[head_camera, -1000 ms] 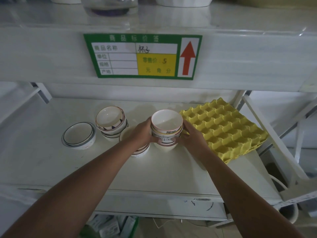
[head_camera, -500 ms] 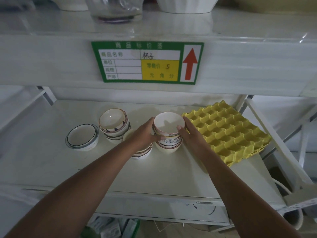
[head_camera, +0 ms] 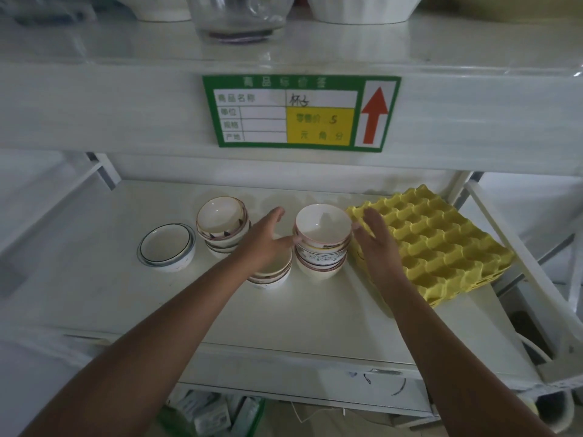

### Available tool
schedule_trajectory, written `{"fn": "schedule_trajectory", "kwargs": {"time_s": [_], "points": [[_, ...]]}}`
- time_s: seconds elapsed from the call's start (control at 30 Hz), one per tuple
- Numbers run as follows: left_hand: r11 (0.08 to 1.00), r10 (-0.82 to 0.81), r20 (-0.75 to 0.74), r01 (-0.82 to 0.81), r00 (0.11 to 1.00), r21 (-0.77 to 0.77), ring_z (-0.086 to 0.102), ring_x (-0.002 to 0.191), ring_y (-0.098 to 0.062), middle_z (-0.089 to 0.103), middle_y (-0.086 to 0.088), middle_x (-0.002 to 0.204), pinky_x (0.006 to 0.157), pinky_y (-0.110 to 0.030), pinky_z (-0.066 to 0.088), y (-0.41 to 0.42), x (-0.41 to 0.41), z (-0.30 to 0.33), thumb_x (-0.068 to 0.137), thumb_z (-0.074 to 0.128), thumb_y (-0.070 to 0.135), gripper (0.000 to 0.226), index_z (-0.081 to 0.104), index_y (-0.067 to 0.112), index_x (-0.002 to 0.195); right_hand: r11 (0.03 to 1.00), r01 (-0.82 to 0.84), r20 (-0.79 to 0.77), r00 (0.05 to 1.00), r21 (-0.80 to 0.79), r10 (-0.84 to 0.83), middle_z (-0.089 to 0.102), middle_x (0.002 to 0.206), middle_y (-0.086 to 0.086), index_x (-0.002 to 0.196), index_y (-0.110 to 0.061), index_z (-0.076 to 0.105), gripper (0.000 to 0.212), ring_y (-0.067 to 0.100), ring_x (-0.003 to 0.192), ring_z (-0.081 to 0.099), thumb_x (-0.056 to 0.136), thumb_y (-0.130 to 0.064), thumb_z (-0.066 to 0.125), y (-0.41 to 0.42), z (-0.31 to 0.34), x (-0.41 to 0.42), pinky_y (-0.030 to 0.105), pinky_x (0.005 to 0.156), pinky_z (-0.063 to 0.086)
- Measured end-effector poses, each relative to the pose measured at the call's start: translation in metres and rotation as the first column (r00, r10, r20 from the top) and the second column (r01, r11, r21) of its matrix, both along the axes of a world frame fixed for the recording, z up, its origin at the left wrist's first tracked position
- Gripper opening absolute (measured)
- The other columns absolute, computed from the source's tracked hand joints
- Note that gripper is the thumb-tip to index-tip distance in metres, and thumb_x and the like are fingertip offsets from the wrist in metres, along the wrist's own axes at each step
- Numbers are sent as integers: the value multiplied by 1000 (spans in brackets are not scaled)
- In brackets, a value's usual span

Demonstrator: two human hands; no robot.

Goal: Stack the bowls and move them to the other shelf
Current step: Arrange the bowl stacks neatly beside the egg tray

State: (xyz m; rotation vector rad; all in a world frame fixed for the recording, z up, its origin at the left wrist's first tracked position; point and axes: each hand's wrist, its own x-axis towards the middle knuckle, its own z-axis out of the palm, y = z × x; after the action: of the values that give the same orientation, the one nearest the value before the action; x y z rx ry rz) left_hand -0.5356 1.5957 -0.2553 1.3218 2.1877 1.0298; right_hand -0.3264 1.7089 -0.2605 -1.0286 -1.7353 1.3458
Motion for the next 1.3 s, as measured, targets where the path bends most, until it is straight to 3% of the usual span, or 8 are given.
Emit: {"fn": "schedule_trajectory", "kwargs": {"time_s": [0.13,0.2,0.27,0.4,0.47,0.57,0.9,1.3], "points": [[920,284,18,-278,959,278,64,91,-13,66,0,100,78,-18,48,-62,-4,-5,86,70,25,32,57,12,111,957,178,-90,983,230,-161,67,100,-1,105,-21,65,13,7,90,62,97,-24,56,-42,0,6,19,79,49],[888,423,29,-421,906,188,63,86,-17,66,-2,97,69,-21,44,-88,-11,-25,88,67,29,28,57,13,109,983,46,12,999,176,-48,65,74,0,85,-14,64,17,2,65,57,98,-18,55,-71,-9,-5,19,63,45],[879,474,176,-474,863,-45,62,98,-23,64,-6,113,80,-30,45,-100,-19,-49,88,62,44,47,52,15,123,984,-139,89,985,-109,148,70,74,-3,104,-10,69,13,7,64,64,100,-19,61,-91,-28,-26,31,66,54],[889,418,661,-432,623,-155,58,116,-28,50,-8,137,100,-44,48,-94,-21,-67,95,54,39,59,34,18,147,889,-161,180,949,-429,259,64,105,0,151,-14,40,88,25,93,64,78,-62,59,-95,-55,-68,52,96,55],[905,387,709,-389,590,-171,60,111,-28,48,-7,140,94,-41,52,-87,-21,-65,98,50,35,56,32,21,149,872,-165,185,943,-460,276,60,104,3,148,-18,40,73,26,96,60,88,-57,53,-96,-54,-82,55,97,54],[938,319,714,-316,623,-143,63,105,-27,46,-4,144,83,-36,55,-80,-18,-60,99,45,42,53,34,27,148,890,-131,202,950,-437,239,61,98,6,145,-23,44,43,29,94,58,105,-36,48,-94,-51,-94,55,94,54],[956,272,598,-281,754,-81,60,108,-32,51,-5,128,86,-44,57,-73,-17,-57,100,41,29,44,39,38,143,979,-119,437,881,-168,183,63,126,22,141,-3,44,42,39,115,60,109,-29,36,-101,-51,-101,31,81,37],[960,281,577,-237,767,-151,61,109,-26,52,3,126,88,-44,56,-76,-19,-54,94,40,41,42,44,47,135,984,-144,508,843,-107,178,64,127,25,137,-5,49,41,41,115,60,109,-32,36,-97,-50,-98,35,82,39]]}}
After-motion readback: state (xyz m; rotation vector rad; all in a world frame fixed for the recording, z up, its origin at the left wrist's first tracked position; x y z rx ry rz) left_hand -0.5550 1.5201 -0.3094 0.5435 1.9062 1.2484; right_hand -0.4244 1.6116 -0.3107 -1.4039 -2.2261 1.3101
